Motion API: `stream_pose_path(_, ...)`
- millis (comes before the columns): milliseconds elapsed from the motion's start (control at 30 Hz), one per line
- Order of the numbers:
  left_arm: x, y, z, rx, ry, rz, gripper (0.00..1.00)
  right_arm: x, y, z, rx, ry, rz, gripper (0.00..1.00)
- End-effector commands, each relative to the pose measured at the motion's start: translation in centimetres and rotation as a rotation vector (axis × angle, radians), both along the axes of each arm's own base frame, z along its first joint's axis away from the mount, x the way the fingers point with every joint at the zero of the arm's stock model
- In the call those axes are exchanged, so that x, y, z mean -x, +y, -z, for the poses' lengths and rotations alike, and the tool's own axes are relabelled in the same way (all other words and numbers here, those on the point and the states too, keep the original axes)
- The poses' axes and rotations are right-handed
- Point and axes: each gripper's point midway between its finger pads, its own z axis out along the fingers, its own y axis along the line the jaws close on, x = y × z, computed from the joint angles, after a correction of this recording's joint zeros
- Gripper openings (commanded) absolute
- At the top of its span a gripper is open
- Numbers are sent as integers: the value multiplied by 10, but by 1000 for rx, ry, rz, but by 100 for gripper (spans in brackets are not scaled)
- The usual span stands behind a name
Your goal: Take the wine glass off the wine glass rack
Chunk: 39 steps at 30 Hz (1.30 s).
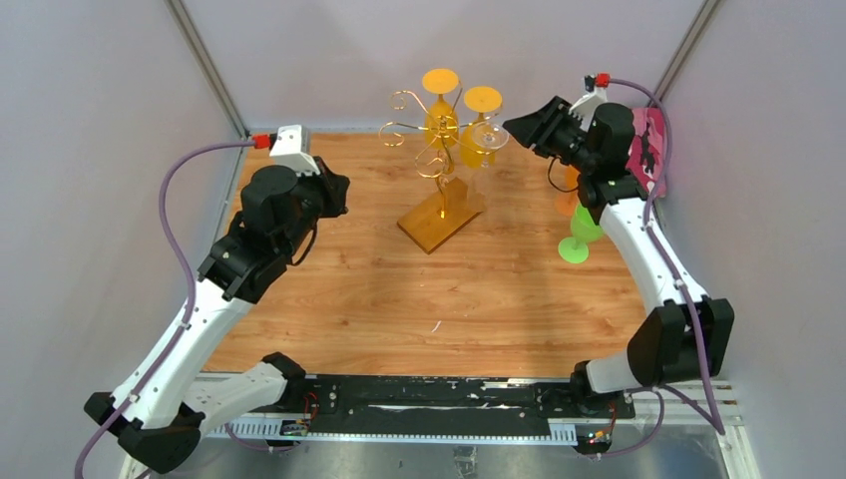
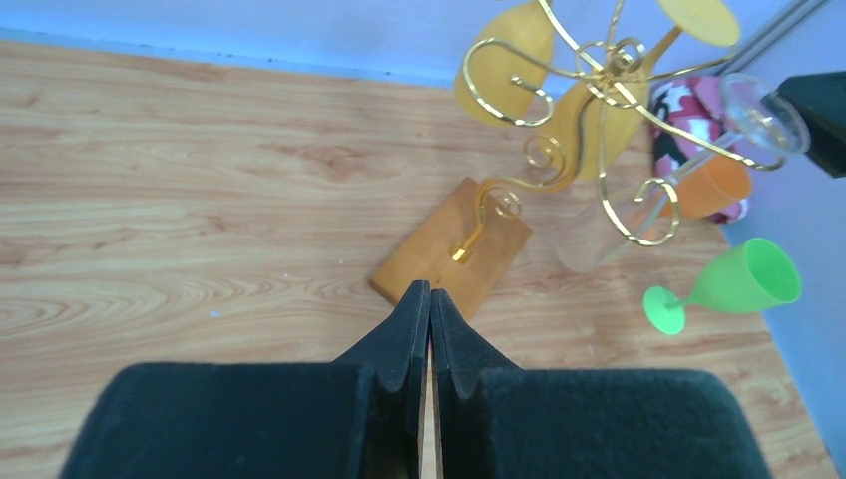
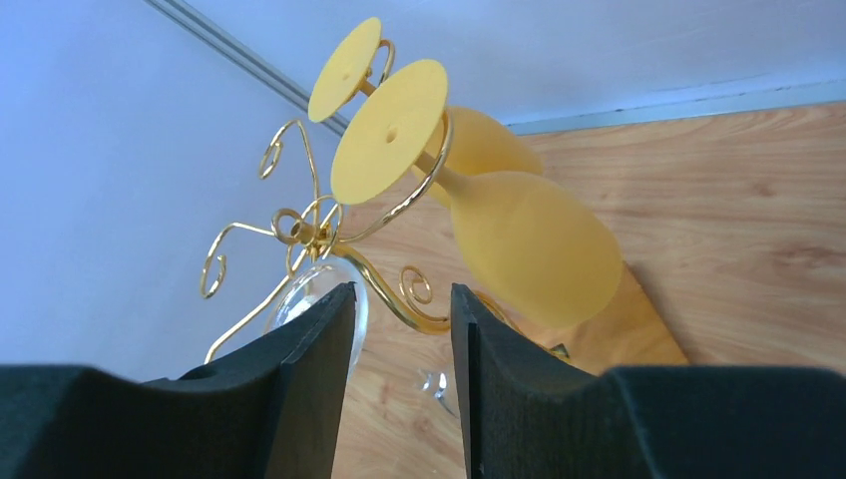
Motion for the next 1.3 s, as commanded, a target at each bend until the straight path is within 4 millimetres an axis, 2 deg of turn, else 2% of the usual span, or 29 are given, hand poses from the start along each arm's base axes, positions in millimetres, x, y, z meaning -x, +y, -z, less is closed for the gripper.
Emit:
stream_pose_path(0, -7, 5, 20, -67, 41, -39, 7, -1, 5, -24, -179, -24, -108, 45)
stream_pose_path(233, -10, 3, 22, -74, 42, -39, 7, -3, -8, -27, -409, 18, -234, 43)
stream_pose_path(333, -12, 2, 23, -74, 46, -37, 7, -1, -5, -23, -455, 56, -302, 42)
stream_pose_path(467, -14, -4, 22, -61, 48, -18, 7, 1, -1, -12, -460, 88, -328, 41)
stream_pose_path(767, -20, -17, 27, -41, 67, 18, 6, 18, 10, -6, -431, 109, -377, 40)
stream_pose_path(933, -20, -19, 29, -40, 74, 24, 6, 17, 12, 1, -432, 135, -391, 38)
stream_pose_path(1067, -20, -18, 30, -42, 73, 21, 6, 17, 19, -1, -442, 136, -414, 31)
stream_pose_path(1267, -18, -17, 32, -44, 77, 20, 6, 18, 30, 1, -451, 155, -452, 32)
